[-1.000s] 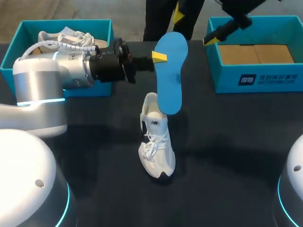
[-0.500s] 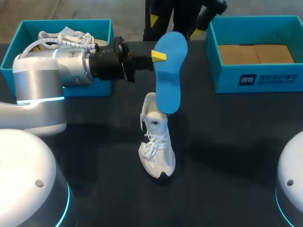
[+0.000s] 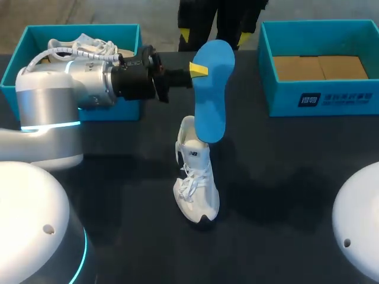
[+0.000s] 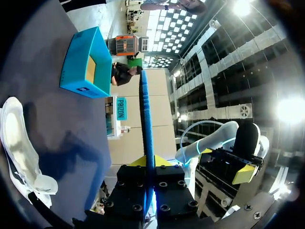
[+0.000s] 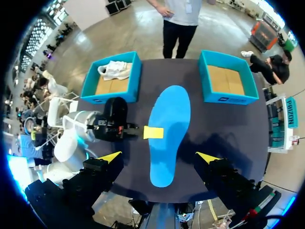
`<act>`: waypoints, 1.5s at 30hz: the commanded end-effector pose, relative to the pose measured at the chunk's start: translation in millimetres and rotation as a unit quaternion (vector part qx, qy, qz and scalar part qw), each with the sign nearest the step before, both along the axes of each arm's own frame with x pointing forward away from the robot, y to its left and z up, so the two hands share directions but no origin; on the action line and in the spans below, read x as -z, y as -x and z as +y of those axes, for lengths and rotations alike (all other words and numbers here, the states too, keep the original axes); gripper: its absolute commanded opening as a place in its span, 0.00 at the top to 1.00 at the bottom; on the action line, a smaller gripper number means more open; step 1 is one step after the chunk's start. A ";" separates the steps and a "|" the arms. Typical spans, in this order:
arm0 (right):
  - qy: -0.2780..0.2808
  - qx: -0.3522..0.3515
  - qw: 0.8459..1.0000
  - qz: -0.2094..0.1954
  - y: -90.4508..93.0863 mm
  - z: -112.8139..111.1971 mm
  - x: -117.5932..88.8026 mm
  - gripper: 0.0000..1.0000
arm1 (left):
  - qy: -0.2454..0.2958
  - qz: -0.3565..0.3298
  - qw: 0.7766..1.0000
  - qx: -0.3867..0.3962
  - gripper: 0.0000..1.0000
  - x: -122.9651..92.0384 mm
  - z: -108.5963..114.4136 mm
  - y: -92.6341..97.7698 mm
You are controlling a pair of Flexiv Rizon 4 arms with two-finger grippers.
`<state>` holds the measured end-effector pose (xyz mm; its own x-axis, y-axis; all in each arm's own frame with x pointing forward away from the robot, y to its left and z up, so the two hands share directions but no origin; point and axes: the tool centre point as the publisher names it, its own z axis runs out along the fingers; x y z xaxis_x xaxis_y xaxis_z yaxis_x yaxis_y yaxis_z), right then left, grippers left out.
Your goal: Take the shoe out of the shoebox, open the shoe tongue, remove and reinsert the insole, then place the shoe into the shoebox
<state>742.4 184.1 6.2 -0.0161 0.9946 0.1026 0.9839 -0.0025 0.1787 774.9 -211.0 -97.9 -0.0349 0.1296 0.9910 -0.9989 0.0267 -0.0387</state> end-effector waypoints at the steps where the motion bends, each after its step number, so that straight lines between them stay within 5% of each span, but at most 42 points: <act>1: 0.077 0.014 0.997 -0.001 -1.4 1.5 -0.1 0.00 | 0.000 0.000 1.000 -0.001 1.00 -0.5 2.0 2.3; 38: 0.062 0.014 0.998 0.008 -4.4 -5.1 5.5 0.00 | 0.001 -0.007 1.000 -0.012 1.00 -0.7 6.6 2.3; 45: -0.044 0.015 0.999 -0.001 -4.2 -22.5 8.0 0.00 | 0.000 -0.007 1.000 -0.012 1.00 -0.5 8.3 2.9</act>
<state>750.2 184.6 4.8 0.0219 0.9982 0.0558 0.9853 -0.0310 0.1682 774.0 -205.2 -97.3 -0.0504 0.1309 0.9901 -0.9987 0.0034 -0.0513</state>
